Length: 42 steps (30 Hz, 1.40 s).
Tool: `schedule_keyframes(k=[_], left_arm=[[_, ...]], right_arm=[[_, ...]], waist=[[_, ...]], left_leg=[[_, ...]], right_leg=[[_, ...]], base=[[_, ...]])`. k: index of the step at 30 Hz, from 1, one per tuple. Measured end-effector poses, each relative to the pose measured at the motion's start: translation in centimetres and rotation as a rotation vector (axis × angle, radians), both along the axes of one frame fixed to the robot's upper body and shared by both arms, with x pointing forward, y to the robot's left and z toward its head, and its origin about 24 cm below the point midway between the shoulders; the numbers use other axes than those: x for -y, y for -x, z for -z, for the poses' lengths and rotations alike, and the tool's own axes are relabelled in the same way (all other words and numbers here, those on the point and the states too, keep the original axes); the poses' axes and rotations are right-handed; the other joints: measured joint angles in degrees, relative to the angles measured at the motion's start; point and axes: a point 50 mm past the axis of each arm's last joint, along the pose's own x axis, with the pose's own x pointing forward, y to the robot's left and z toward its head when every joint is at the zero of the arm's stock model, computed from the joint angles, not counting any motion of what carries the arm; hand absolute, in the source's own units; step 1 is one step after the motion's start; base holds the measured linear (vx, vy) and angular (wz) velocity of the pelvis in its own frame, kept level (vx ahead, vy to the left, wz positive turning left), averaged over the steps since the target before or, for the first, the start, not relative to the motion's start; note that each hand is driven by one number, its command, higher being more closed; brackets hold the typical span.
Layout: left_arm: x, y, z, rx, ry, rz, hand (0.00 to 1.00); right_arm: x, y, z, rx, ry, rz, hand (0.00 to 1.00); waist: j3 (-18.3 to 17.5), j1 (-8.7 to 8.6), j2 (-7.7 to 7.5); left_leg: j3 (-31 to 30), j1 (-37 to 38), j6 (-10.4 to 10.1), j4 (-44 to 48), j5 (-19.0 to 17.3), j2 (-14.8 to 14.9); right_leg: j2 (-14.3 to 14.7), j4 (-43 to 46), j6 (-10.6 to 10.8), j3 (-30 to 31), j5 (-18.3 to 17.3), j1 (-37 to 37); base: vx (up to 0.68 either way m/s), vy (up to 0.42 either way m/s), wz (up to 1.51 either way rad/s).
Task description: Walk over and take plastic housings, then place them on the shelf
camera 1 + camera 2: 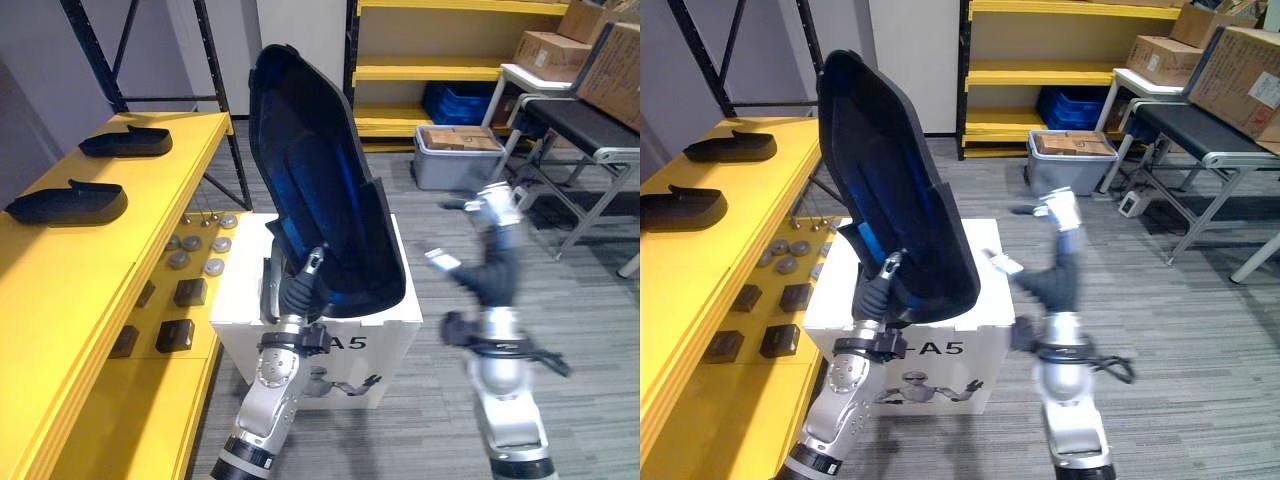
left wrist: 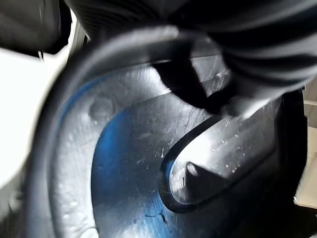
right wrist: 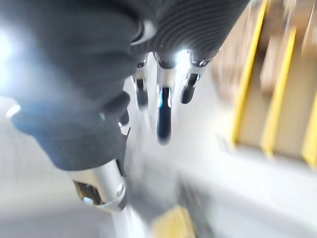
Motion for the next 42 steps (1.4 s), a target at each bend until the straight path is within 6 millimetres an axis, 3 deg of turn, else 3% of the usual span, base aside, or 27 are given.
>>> schedule_keyframes(k=[1,5,8,10,11,15,16,17,21,24,27,32,34,35,36,37,39,40,42], left_arm=[[-1.4,0.5,0.8,-0.035,-0.016,-0.056,1.0],[-3.5,1.4,2.1,-0.092,-0.031,-0.152,1.0],[-3.6,2.0,2.4,-0.105,-0.067,-0.163,1.0],[-3.7,2.7,2.5,-0.107,-0.091,-0.171,1.0],[-3.7,2.9,2.5,-0.108,-0.091,-0.172,1.0],[-4.0,3.8,2.7,-0.118,-0.071,-0.193,1.0],[-4.1,3.9,2.7,-0.118,-0.068,-0.196,1.0],[-4.0,3.9,2.8,-0.121,-0.066,-0.19,1.0],[-3.6,3.9,2.9,-0.122,-0.071,-0.166,1.0],[-3.5,4.0,3.0,-0.125,-0.094,-0.154,1.0],[-3.6,4.1,3.0,-0.125,-0.125,-0.148,1.0],[-3.1,4.1,3.0,-0.12,-0.129,-0.118,1.0],[-2.5,4.0,2.8,-0.107,-0.124,-0.092,1.0],[-2.2,4.0,2.7,-0.104,-0.115,-0.088,1.0],[-1.8,3.8,2.5,-0.094,-0.102,-0.08,1.0],[-1.5,3.3,2.0,-0.073,-0.087,-0.075,1.0],[-1.0,3.1,1.7,-0.059,-0.071,-0.067,1.0],[-0.7,2.9,1.6,-0.053,-0.071,-0.058,1.0],[-0.5,2.7,1.3,-0.036,-0.075,-0.045,1.0]], right_arm=[[1.8,0.9,0.0,0.027,-0.058,0.062,0.0],[4.9,2.8,1.6,0.031,-0.172,0.147,0.0],[6.7,3.2,6.2,-0.157,-0.277,0.207,0.0],[7.4,4.2,11.5,-0.39,-0.371,0.264,0.0],[7.5,4.7,12.9,-0.449,-0.396,0.278,0.0],[6.7,8.2,21.6,-0.895,-0.515,0.285,0.0],[6.4,8.7,22.7,-0.957,-0.523,0.281,0.0],[5.1,10.5,26.2,-1.154,-0.549,0.25,0.0],[2.2,13.8,31.0,-1.454,-0.629,0.168,0.0],[0.2,15.4,32.7,-1.6,-0.643,0.085,0.0],[-1.0,15.5,33.4,-1.675,-0.603,0.015,0.0],[-1.2,13.9,33.3,-1.692,-0.504,-0.043,0.0],[-1.3,12.7,33.0,-1.677,-0.467,-0.061,0.0],[-1.2,12.4,33.0,-1.669,-0.464,-0.062,0.0],[-1.1,12.0,32.8,-1.657,-0.457,-0.058,0.0],[-1.1,11.5,32.7,-1.647,-0.449,-0.06,0.0],[-0.5,11.1,32.5,-1.64,-0.43,-0.049,0.0],[-0.3,10.7,32.3,-1.631,-0.42,-0.044,0.0],[0.2,10.1,32.1,-1.626,-0.389,-0.036,0.0]], waist=[[0.0,-0.44,-0.01],[0.0,-0.89,-0.01],[0.1,-0.88,-0.04],[0.2,-0.91,0.02],[0.3,-0.89,0.05],[0.6,-0.87,0.36],[0.6,-0.84,0.39],[0.7,-0.32,0.39],[1.1,0.45,0.93],[1.4,0.6,1.15],[1.6,1.09,1.19],[3.2,2.62,0.53],[4.2,3.36,-0.29],[4.3,3.31,-0.16],[4.6,3.27,-0.67],[5.8,3.24,-1.78],[5.5,3.25,-0.88],[5.7,3.02,-1.08],[5.7,2.72,-1.07]], left_leg=[[0.0,0.0,-0.1,0.0,0.0,0.1],[0.1,0.0,-0.2,0.0,-0.1,0.2],[0.1,-0.1,-0.4,-0.1,-0.3,0.2],[0.2,-0.1,-0.5,-0.2,-0.4,0.3],[0.2,-0.1,-0.6,-0.2,-0.5,0.3],[0.4,-0.1,-0.7,-0.2,-0.6,0.5],[0.5,-0.1,-0.7,-0.2,-0.6,0.6],[0.7,0.0,-0.7,-0.1,-0.6,0.8],[0.1,0.4,-0.7,-0.2,-0.6,0.8],[-0.7,1.3,-0.8,-0.2,-0.6,0.9],[-1.6,1.3,-0.8,-0.3,-0.6,0.9],[-5.2,-0.7,-0.7,-0.2,0.3,-0.1],[-8.0,-3.9,0.6,0.5,0.6,-1.3],[-6.5,-4.9,1.7,0.8,-0.3,-1.3],[-1.8,-6.5,4.7,1.0,-3.1,-1.3],[5.9,-9.2,5.7,5.8,-4.6,-0.3],[18.6,-10.4,7.8,10.4,-5.7,2.7],[23.2,-9.6,8.4,10.9,-5.4,3.1],[23.8,-8.8,7.2,9.8,-4.5,1.2]], right_leg=[[0.1,-0.1,0.0,0.0,0.0,0.0],[0.2,-0.2,0.0,0.1,0.0,0.0],[0.2,-0.2,0.0,0.1,0.0,-0.1],[0.2,-0.2,0.0,0.2,0.0,-0.1],[0.2,-0.3,0.0,0.2,0.0,-0.1],[0.4,-0.4,0.0,0.3,0.0,0.0],[0.5,-0.4,0.0,0.3,0.0,0.0],[0.6,-0.3,0.0,0.5,0.0,0.5],[0.7,-0.3,-0.1,-0.1,0.0,1.2],[0.5,-0.4,-0.1,-1.1,-0.3,2.3],[0.6,-0.2,-0.1,-1.8,-0.6,2.3],[-0.1,2.9,0.0,-5.5,-2.2,1.9],[-1.7,6.7,-0.1,-11.0,-4.4,0.1],[-2.1,6.9,0.1,-12.9,-4.6,0.2],[-3.6,6.7,0.2,-17.4,-4.7,0.5],[-5.6,6.5,0.3,-21.7,-4.7,1.3],[-6.3,6.7,0.6,-27.3,-5.0,3.2],[-7.0,6.7,0.9,-29.9,-5.2,5.2],[-8.8,6.4,1.0,-31.6,-5.3,7.5]], base=[[0.0,0.0,-0.04],[0.0,0.0,0.0],[0.0,0.0,0.0],[0.0,0.0,0.0],[0.0,0.0,0.0],[0.0,0.0,0.0],[0.0,0.0,-0.04],[0.0,0.0,-0.04],[0.0,0.0,0.05],[-0.04,-0.005,0.16],[-0.05,-0.003,0.15],[-0.03,-0.005,0.42],[-0.04,-0.009,1.13],[-0.03,0.016,1.56],[0.01,0.075,1.91],[0.05,0.092,1.99],[0.13,0.102,1.86],[0.19,0.105,1.69],[0.2,0.162,1.35]])
